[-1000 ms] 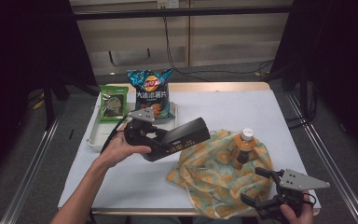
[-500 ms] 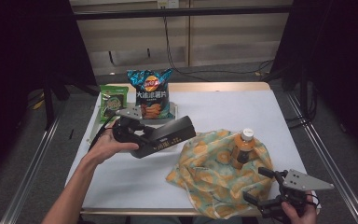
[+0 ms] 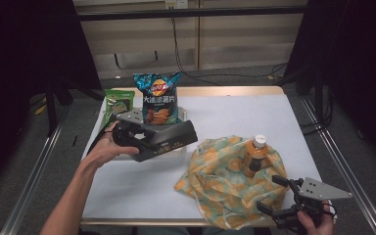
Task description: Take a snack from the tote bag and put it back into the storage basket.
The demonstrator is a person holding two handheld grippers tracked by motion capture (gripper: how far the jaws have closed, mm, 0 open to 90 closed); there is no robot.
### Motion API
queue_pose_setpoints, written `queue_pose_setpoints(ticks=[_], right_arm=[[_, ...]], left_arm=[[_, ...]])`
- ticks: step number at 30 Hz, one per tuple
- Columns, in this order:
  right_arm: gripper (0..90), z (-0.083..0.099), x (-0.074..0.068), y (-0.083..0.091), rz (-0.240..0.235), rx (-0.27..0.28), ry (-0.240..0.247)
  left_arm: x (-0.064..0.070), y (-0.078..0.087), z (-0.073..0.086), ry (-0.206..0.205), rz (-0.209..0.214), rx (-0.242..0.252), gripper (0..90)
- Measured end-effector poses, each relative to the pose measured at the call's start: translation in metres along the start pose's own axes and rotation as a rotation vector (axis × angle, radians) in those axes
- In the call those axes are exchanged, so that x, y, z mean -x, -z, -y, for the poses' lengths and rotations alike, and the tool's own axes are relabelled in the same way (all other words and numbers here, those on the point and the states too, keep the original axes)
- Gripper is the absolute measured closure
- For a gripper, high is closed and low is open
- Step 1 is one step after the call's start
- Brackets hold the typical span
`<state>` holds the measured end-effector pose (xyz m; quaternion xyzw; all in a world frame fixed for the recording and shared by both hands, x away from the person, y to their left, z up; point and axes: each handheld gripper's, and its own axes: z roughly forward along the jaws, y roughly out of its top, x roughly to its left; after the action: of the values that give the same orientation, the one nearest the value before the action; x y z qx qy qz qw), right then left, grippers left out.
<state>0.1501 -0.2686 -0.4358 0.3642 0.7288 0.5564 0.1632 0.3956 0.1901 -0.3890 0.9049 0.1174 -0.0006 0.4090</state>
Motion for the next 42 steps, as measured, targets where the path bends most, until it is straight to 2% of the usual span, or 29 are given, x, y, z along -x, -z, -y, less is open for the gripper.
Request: queue_pose_setpoints(ticks=[9, 12, 14, 20, 21, 25, 28, 31, 34, 35, 36, 39, 42], right_arm=[[0.8, 0.001, 0.0, 0.003, -0.005, 0.004, 0.009], [0.8, 0.001, 0.0, 0.005, -0.003, 0.011, 0.01], [0.8, 0.001, 0.0, 0.005, -0.008, 0.018, 0.003], [0.8, 0.001, 0.0, 0.004, -0.008, 0.011, 0.001], [0.8, 0.001, 0.0, 0.004, -0.01, 0.01, 0.005], [0.7, 0.001, 0.0, 0.004, -0.011, 0.012, 0.001], [0.7, 0.001, 0.0, 0.004, -0.013, 0.012, -0.001], [0.7, 0.001, 0.001, 0.003, -0.017, 0.015, 0.005], [0.7, 0.001, 0.001, 0.003, -0.02, 0.015, 0.006], [0.7, 0.001, 0.001, 0.003, -0.021, 0.015, 0.006], [0.7, 0.001, 0.001, 0.003, -0.023, 0.013, 0.006], [0.7, 0.001, 0.001, 0.003, -0.024, 0.014, 0.004], [0.7, 0.001, 0.001, 0.002, -0.025, 0.01, 0.002]], left_arm=[[-0.013, 0.007, 0.01, -0.014, -0.01, -0.018, 43.4], [-0.017, 0.009, 0.011, -0.026, -0.015, -0.039, 43.4], [-0.019, 0.01, 0.009, -0.045, -0.023, -0.078, 43.3], [-0.029, 0.015, 0.01, -0.051, -0.021, -0.073, 43.3], [-0.032, 0.015, 0.011, -0.05, -0.034, -0.081, 43.3], [-0.041, 0.016, 0.017, -0.052, -0.036, -0.106, 43.3], [-0.047, 0.014, 0.021, -0.051, -0.02, -0.115, 43.3], [-0.051, 0.008, 0.025, -0.059, -0.027, -0.139, 43.3], [-0.053, 0.007, 0.026, -0.054, -0.039, -0.132, 43.2], [-0.055, 0.008, 0.025, -0.066, -0.04, -0.139, 43.2], [-0.055, 0.007, 0.026, -0.051, -0.04, -0.126, 43.2], [-0.057, 0.004, 0.028, -0.056, -0.052, -0.132, 43.2], [-0.06, 0.0, 0.029, -0.053, -0.045, -0.138, 43.2]])
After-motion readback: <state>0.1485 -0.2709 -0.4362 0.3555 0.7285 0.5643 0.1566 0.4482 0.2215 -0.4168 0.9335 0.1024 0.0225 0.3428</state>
